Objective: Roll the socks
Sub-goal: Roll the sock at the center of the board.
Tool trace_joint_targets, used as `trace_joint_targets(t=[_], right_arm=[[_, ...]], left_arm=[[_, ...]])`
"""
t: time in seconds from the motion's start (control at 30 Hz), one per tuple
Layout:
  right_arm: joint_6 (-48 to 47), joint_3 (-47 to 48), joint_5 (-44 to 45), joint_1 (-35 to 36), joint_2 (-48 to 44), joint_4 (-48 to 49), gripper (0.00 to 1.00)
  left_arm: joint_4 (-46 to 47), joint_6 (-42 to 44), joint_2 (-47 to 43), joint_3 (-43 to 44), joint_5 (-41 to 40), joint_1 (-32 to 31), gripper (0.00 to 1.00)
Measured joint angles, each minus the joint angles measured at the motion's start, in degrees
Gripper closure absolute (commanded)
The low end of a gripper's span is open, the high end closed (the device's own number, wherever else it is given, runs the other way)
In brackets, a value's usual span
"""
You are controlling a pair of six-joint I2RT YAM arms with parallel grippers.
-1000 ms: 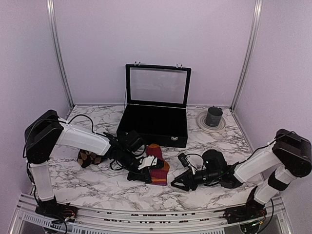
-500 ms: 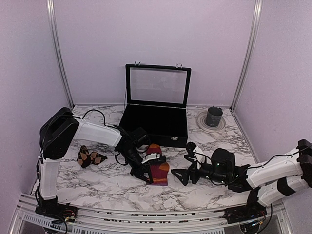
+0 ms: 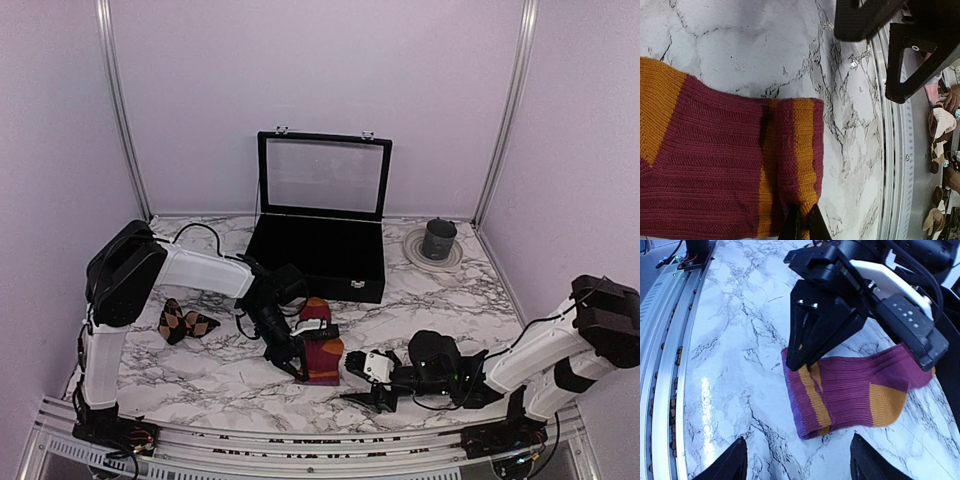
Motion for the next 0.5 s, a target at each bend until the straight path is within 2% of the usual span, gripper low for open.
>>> trace_joint_targets(t=[0.3, 0.5], right_arm=[[-9.8, 7.0, -2.6, 0.3, 9.3, 0.9, 0.5], [-12.2, 10.1, -3.7, 0.0, 15.2, 1.1, 0.58]], left_arm=[[-2.3, 0.1, 1.3, 1.8, 0.5, 0.2, 1.0], [-3.3, 0.3, 1.7, 2.5, 0.7, 0.2, 1.0]])
